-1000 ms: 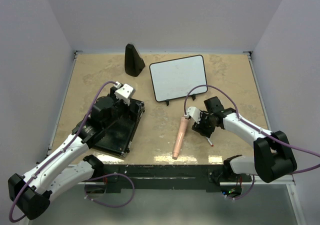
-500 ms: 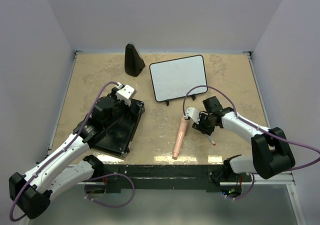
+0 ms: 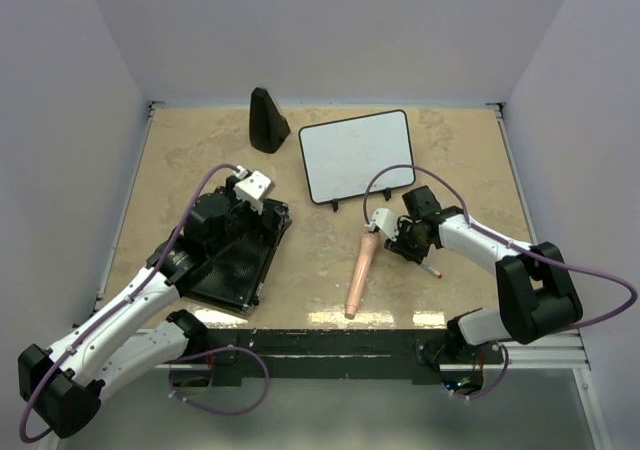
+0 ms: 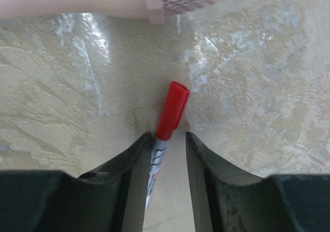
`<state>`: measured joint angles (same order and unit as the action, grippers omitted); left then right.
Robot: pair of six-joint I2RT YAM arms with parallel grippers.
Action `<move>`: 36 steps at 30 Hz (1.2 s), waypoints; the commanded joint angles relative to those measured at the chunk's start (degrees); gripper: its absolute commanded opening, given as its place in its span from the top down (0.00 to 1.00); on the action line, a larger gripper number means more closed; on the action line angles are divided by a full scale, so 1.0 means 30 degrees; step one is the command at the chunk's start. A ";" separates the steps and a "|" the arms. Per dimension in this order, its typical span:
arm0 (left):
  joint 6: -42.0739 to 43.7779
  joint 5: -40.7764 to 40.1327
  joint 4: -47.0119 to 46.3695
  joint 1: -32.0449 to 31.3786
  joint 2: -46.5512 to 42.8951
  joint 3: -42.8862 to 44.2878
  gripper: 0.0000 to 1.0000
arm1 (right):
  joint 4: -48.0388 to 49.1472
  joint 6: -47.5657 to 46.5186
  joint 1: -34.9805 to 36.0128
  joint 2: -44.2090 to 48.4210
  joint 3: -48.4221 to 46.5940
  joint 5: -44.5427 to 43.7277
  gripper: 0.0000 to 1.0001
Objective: Write a sentence on the whiteboard
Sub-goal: Open the whiteboard marker at the center of the board.
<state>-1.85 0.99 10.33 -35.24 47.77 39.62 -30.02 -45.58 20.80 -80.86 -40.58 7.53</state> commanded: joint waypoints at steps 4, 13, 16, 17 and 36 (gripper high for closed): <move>0.0323 0.1396 -0.0893 0.0088 -0.0132 0.0008 0.00 | -0.1302 -0.0713 -0.1159 -0.1026 0.0253 -0.1131 0.55; -0.0438 0.2890 -0.1595 0.0088 -0.0103 0.0037 0.00 | -0.1682 -0.1943 -0.2536 -0.1259 0.0313 -0.1484 0.58; -0.0761 0.3388 -0.1917 0.0088 -0.0103 0.0037 0.00 | -0.2033 -0.2558 -0.3062 -0.1260 0.0255 -0.1514 0.53; -0.0935 0.3592 -0.1977 0.0088 -0.0131 0.0037 0.00 | -0.2121 -0.2908 -0.3239 -0.1231 0.0254 -0.1514 0.52; -0.4536 0.7252 -0.6712 0.0088 0.0833 -0.0869 0.00 | -0.3000 -0.5342 -0.5116 -0.1817 0.0020 -0.0637 1.00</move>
<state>-9.54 17.04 0.64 -35.24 49.08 38.87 -36.80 -58.76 6.28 -83.72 -43.22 3.99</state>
